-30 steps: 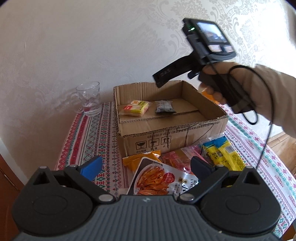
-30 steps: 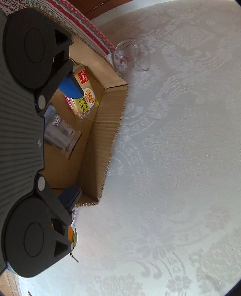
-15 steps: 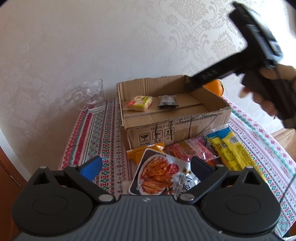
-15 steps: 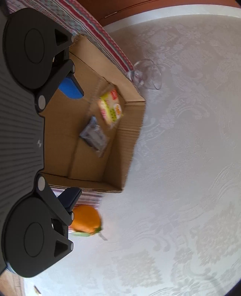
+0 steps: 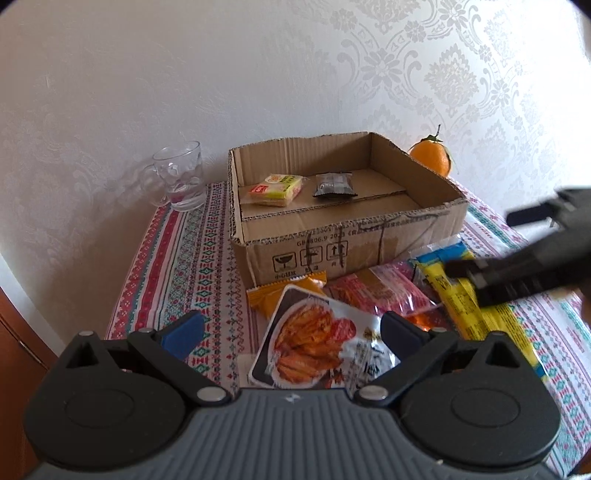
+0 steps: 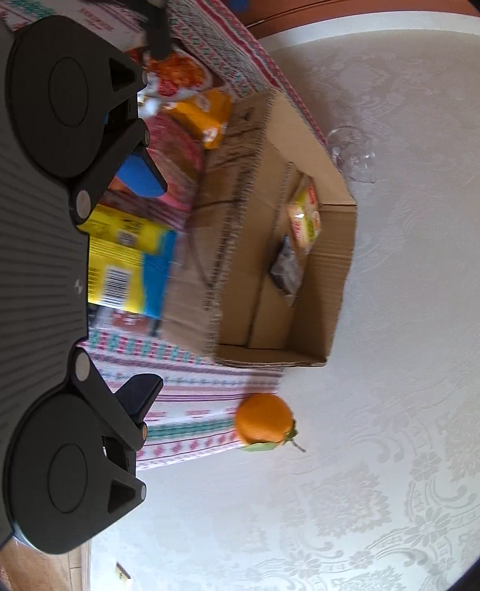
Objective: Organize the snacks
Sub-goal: 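Withdraw both tools from the box back toward the snack pile, then move left tool over fish-snack pouch while right tool approaches yellow bars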
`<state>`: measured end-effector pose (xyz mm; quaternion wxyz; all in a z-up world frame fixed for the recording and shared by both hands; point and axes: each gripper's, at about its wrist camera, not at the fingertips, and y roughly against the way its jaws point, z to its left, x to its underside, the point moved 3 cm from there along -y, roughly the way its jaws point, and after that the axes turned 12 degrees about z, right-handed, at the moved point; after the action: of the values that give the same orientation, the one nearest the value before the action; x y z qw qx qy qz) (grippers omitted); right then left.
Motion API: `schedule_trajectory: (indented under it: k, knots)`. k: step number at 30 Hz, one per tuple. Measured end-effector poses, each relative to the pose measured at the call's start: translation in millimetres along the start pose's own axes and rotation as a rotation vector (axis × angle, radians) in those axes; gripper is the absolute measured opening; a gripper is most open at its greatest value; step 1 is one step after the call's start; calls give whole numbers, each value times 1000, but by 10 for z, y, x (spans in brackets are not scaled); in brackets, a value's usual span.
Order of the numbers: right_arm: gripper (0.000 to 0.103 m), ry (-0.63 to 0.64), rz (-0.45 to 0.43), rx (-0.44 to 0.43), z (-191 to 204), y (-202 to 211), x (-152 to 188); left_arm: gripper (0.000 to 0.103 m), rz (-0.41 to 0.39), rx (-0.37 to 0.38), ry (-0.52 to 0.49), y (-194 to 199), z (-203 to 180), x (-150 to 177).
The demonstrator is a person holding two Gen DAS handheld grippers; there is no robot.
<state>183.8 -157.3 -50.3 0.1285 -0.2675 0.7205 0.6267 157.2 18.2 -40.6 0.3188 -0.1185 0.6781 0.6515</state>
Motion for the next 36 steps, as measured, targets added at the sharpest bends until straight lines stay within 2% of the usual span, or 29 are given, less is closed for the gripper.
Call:
schedule_trajectory:
  k: [8, 11, 13, 25, 32, 36]
  knots:
    - [103, -4, -3, -18, 46, 165, 325, 101, 31, 4, -2, -330, -103, -237]
    - [103, -11, -5, -15, 24, 202, 384, 101, 64, -29, 0, -447, -128, -238]
    - [103, -17, -7, -15, -1, 215, 403, 101, 87, -25, 4, -474, -123, -201]
    - [103, -27, 26, -52, 4, 86, 462, 101, 172, 8, 18, -358, 37, 192]
    - [103, -27, 52, -61, 65, 22, 506, 101, 191, 52, 46, -247, 149, 319]
    - [103, -34, 50, -63, 65, 28, 506, 101, 168, 90, 26, -161, 58, 317]
